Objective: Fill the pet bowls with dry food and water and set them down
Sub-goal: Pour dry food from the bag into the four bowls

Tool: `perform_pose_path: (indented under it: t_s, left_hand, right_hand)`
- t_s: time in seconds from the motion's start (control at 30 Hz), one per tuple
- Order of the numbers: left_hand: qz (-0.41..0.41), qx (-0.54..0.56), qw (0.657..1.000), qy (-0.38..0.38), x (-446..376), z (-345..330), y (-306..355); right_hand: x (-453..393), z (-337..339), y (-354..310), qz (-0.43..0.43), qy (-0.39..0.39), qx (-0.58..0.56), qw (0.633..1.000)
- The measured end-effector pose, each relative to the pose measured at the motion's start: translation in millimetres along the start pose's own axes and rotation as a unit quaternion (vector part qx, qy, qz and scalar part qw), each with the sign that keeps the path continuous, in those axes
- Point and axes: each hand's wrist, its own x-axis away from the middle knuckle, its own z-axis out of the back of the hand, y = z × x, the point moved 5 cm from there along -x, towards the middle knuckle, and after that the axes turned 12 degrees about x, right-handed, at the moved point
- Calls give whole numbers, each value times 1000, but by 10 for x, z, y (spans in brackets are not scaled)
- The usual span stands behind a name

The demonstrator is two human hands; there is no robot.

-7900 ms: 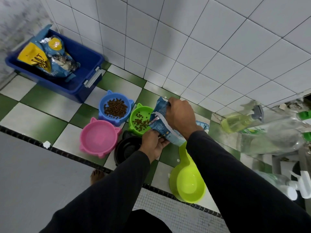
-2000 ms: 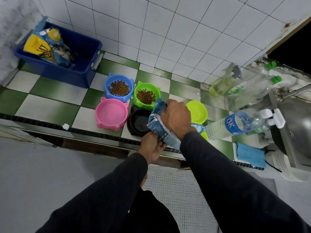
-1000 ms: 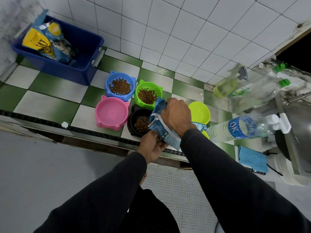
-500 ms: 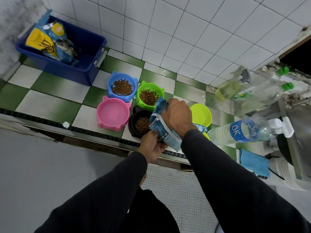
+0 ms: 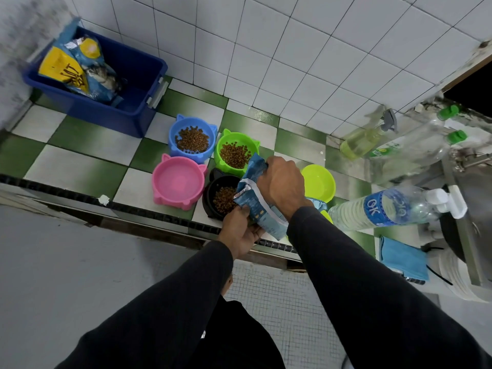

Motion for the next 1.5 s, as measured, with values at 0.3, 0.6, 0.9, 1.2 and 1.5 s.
perform_pose_path:
  t_s: [0.3,0.6,0.9,1.2,1.5]
  left_hand:
    - [-5,-17,1000,-1,-15,-1,3]
    - [-23,-75,997,-22,7,33,31]
    - [-60,-144,986,-52,46,13,89]
    - [-103,-206,965,-128,211,-48,240]
    - [-201,-301,914,-184,291,-72,534]
  right_hand:
    - [40,-6,107,-42,-2,-46,998]
    - [219,-119,361,-142,11,-155,978]
    - [394,-279,623,-230,63,-257,937]
    - [482,-332,775,-298,106,-338,887]
    - [430,-273,610,-301,130,-435,838]
